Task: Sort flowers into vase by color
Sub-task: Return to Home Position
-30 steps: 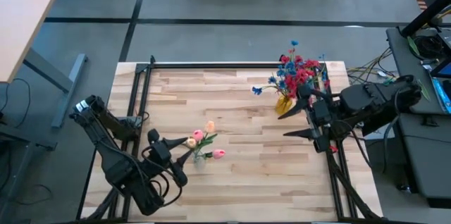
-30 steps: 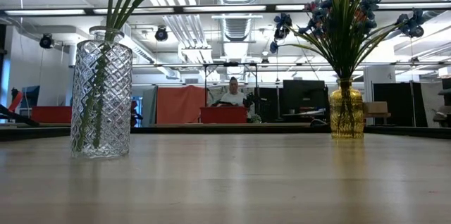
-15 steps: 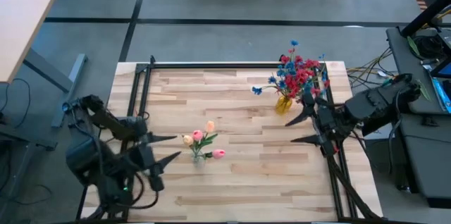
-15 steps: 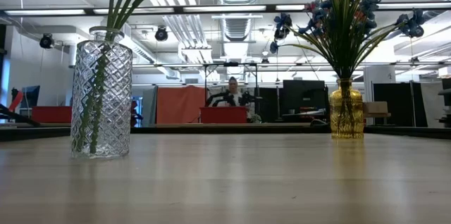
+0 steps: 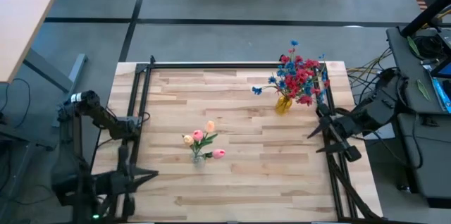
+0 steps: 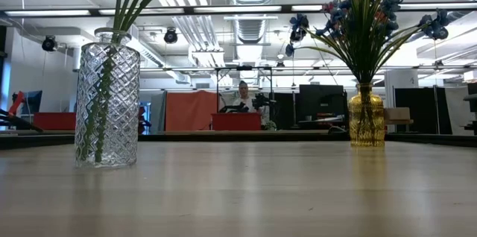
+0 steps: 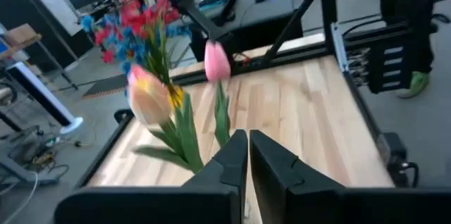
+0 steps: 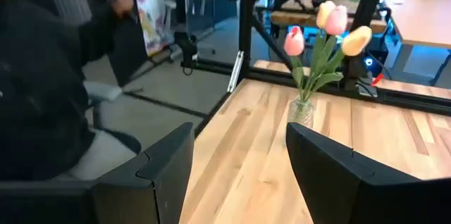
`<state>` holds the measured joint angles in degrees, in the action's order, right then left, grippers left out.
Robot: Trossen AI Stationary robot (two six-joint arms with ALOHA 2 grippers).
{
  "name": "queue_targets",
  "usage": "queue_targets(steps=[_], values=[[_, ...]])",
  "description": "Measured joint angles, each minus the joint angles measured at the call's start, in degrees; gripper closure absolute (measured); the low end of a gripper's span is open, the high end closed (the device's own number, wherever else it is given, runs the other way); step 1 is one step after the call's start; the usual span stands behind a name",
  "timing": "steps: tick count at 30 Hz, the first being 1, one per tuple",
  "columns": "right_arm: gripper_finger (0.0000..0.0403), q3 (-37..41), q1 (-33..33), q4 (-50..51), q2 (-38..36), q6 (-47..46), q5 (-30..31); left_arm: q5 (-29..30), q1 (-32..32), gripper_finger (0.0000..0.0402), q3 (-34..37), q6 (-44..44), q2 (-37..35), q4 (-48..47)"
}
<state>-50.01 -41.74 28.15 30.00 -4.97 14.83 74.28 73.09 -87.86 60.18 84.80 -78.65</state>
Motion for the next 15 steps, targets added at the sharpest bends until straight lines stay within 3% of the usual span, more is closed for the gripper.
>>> queue_targets(steps=[5,9,11,15], values=[[0.0202,7.94,0.13,-10.23,-3.16,2.4,0.22,0.02,-2.93,0.0401,10.98,-5.86,-2.88,11.86],[0.0225,9.08,1.55,-15.24,-1.68,6.09,1.32,-0.89,-6.81,0.0401,17.17,-13.58,-8.32,21.94],[0.0236,9.08,2.78,-18.02,-0.12,8.13,1.47,-5.46,-9.67,0.0401,20.72,-22.06,-11.48,31.37],[0.0254,9.08,5.38,-20.09,2.55,11.54,-1.55,-19.66,-14.0,0.0401,28.42,-47.66,-17.43,54.14]])
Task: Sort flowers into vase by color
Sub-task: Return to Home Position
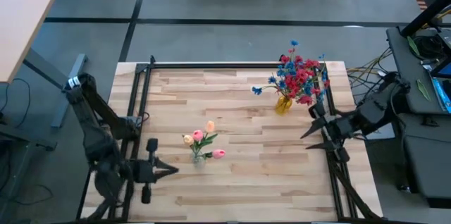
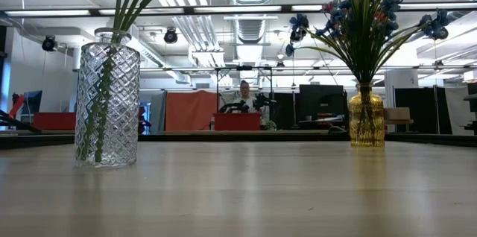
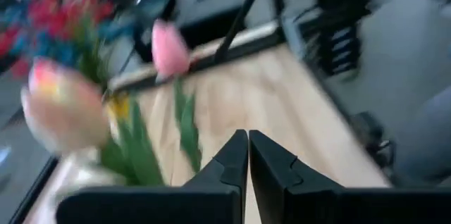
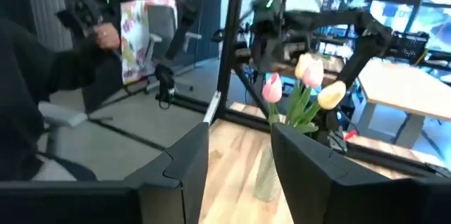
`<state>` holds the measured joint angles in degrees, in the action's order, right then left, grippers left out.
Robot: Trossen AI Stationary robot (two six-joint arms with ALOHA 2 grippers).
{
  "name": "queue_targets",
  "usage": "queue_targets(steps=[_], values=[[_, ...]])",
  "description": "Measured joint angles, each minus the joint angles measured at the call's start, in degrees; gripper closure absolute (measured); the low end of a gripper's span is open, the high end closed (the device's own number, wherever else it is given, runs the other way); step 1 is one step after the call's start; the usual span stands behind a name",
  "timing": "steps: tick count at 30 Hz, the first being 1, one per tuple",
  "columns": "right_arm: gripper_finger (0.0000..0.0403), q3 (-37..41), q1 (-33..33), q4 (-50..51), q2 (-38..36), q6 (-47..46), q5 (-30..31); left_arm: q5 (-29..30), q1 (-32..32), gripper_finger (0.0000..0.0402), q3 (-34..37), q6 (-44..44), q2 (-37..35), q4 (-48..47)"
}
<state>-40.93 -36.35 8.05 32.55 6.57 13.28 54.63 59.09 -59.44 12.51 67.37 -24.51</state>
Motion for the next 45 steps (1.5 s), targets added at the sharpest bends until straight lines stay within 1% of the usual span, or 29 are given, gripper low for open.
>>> queue_targets(steps=[1,3,5,7,9,11,16,20,25,28,33,37,40,45], values=[[0.0257,0.01,0.75,0.01,0.55,0.08,-0.55,-1.65,-0.32,0.0401,1.46,-4.32,-1.76,3.76],[0.0264,0.0,2.21,0.1,1.2,-0.27,-2.48,-2.76,-0.39,0.0401,4.16,-8.9,-5.06,7.6],[0.0269,0.0,3.56,0.09,1.43,-0.54,-5.39,-3.33,-0.37,0.0401,6.73,-9.88,-8.02,7.93],[0.0272,0.01,4.87,0.07,1.66,-0.19,-7.84,-5.13,-0.6,0.0402,9.54,-9.88,-11.29,8.1],[0.0275,0.07,6.51,0.17,1.72,0.7,-8.2,-6.15,-1.92,0.0402,12.76,-10.74,-14.89,10.41],[0.0278,0.07,8.45,-0.28,1.62,1.73,-9.12,-7.44,-3.93,0.0402,16.14,-11.15,-18.77,12.11],[0.0285,0.35,13.24,-1.95,1.75,2.98,-14.25,-12.8,-9.38,0.0402,23.39,-14.52,-29.42,16.3],[0.0292,0.68,18.56,-3.14,2.96,3.1,-18.48,-18.04,-15.43,0.0402,27.69,-17.33,-37.02,17.31],[0.0301,0.76,24.61,-3.1,4.69,2.43,-25.31,-23.68,-22.6,0.0401,31.98,-17.92,-45.14,17.26],[0.0306,0.99,26.79,-3.76,5.09,3.16,-28.43,-23.92,-25.68,0.0401,34.39,-16.82,-48.43,17.39],[0.0314,4.01,28.41,-9.79,4.9,5.09,-30.28,-23.9,-29.95,0.0401,37.59,-15.89,-51.96,18.91],[0.0322,5.97,28.43,-9.85,2.73,5.92,-30.31,-23.86,-32.96,0.0401,39.55,-16.15,-53.67,18.91],[0.033,8.13,28.43,-7.58,-0.96,6.36,-30.3,-23.85,-35.07,0.0401,41.85,-16.09,-54.97,18.84],[0.0341,10.37,28.41,-3.93,-12.89,4.85,-30.27,-23.77,-36.39,0.0401,44.85,-17.1,-57.11,18.88]])
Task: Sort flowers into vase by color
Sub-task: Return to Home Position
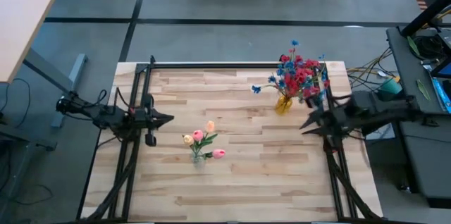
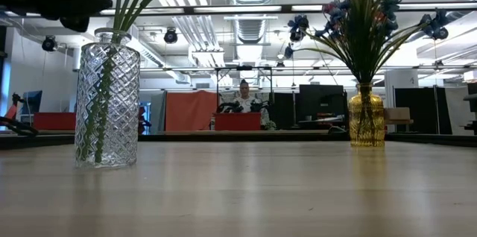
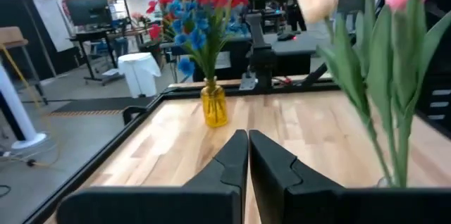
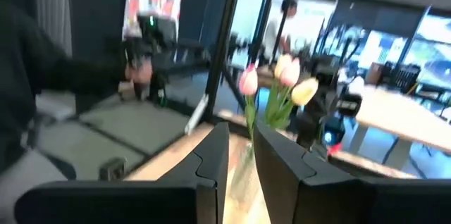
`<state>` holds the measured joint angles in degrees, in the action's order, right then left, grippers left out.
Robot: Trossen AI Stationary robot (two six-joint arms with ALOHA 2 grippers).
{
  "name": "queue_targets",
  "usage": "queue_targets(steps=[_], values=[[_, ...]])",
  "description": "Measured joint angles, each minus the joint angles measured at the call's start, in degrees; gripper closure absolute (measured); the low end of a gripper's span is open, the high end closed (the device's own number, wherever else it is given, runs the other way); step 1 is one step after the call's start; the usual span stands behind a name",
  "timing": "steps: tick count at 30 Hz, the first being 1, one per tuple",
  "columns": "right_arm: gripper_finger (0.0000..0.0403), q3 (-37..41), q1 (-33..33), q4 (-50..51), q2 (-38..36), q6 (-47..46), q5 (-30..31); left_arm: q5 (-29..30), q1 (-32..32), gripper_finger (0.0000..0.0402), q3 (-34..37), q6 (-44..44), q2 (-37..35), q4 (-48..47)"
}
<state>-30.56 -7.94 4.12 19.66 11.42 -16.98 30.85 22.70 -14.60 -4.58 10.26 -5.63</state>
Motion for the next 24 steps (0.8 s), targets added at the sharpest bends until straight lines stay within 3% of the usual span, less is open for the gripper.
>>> queue_targets(steps=[4,9,12,19,24], values=[[0.0346,3.09,0.0,1.26,-8.74,-2.42,-0.05,3.97,0.02,0.0401,0.6,-0.71,-0.83,-0.03],[0.0347,8.25,-0.03,1.6,-16.34,-2.38,-0.04,22.16,0.0,0.0401,0.47,1.2,-0.84,0.09],[0.0348,11.46,-0.02,-0.41,-19.6,-0.87,-0.23,28.03,0.0,0.0401,0.44,2.6,-0.57,0.07],[0.0351,18.45,0.02,-8.05,-17.54,7.83,-0.91,28.19,0.0,0.0401,0.38,2.32,0.14,0.04],[0.0351,22.3,0.0,-15.82,-16.8,9.42,5.78,28.15,0.0,0.0401,0.38,2.3,0.52,0.04]])
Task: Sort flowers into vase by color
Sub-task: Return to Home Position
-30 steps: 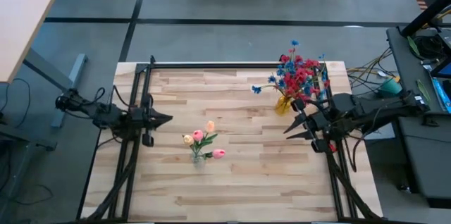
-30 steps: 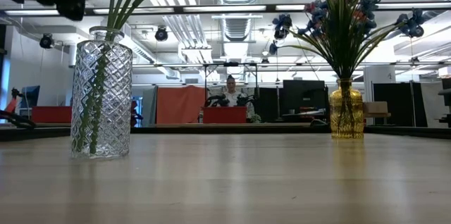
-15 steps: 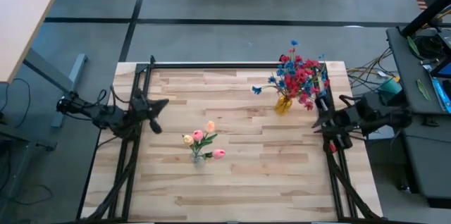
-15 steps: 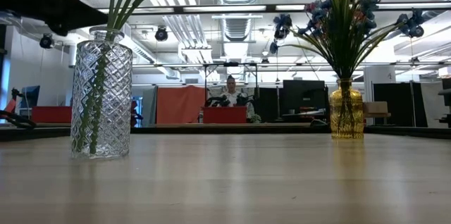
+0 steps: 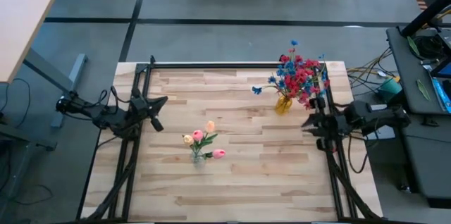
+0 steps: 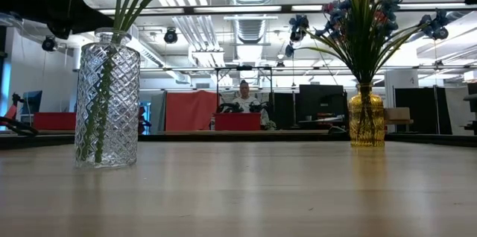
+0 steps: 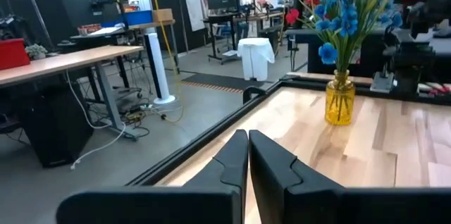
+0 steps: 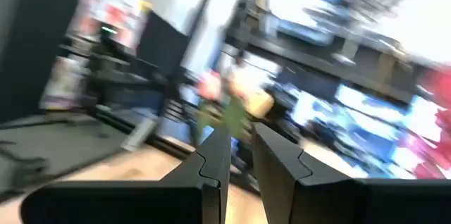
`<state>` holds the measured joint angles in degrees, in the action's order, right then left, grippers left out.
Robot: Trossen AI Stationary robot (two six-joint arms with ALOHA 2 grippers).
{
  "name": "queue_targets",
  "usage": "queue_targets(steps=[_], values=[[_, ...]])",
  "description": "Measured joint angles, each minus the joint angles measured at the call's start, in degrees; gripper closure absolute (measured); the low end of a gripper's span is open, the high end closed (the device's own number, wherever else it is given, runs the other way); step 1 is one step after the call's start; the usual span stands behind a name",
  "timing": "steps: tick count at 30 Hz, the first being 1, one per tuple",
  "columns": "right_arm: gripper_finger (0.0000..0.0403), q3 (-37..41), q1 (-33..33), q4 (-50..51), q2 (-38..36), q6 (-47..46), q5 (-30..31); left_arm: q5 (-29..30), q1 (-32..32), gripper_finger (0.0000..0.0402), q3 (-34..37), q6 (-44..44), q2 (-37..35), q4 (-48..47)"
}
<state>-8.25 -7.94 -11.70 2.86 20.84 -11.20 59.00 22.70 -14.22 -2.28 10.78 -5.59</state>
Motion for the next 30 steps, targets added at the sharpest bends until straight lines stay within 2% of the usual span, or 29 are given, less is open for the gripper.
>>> queue_targets(steps=[2,4,10,13,18,22,26,30], values=[[0.0351,0.56,0.0,0.31,0.16,-1.56,4.97,-0.01,0.0,0.0401,0.0,0.0,0.05,-0.19],[0.0351,0.94,0.0,0.8,0.42,-5.71,7.27,0.0,0.0,0.0401,0.0,0.0,0.09,-0.07],[0.0351,1.43,-0.02,1.86,1.02,-13.58,8.2,0.0,0.0,0.0402,0.0,0.0,0.12,-0.19],[0.0351,0.64,-0.04,1.79,0.99,-19.54,6.02,0.0,0.0,0.0402,0.0,0.0,0.12,-0.17],[0.0351,1.1,-0.04,7.89,2.52,-40.56,-2.21,-0.02,0.0,0.0402,0.0,0.0,0.12,-0.17],[0.0351,2.24,-0.06,12.4,2.03,-41.13,-2.8,-0.02,0.0,0.0402,0.0,0.0,0.12,-0.17],[0.0351,4.82,-2.32,14.91,-2.19,-40.93,-2.8,-0.02,0.0,0.0402,0.0,0.0,0.12,-0.17],[0.0351,6.34,-3.58,12.12,-2.67,-33.84,-1.0,-0.02,0.0,0.0402,0.0,0.02,0.22,-0.23]])
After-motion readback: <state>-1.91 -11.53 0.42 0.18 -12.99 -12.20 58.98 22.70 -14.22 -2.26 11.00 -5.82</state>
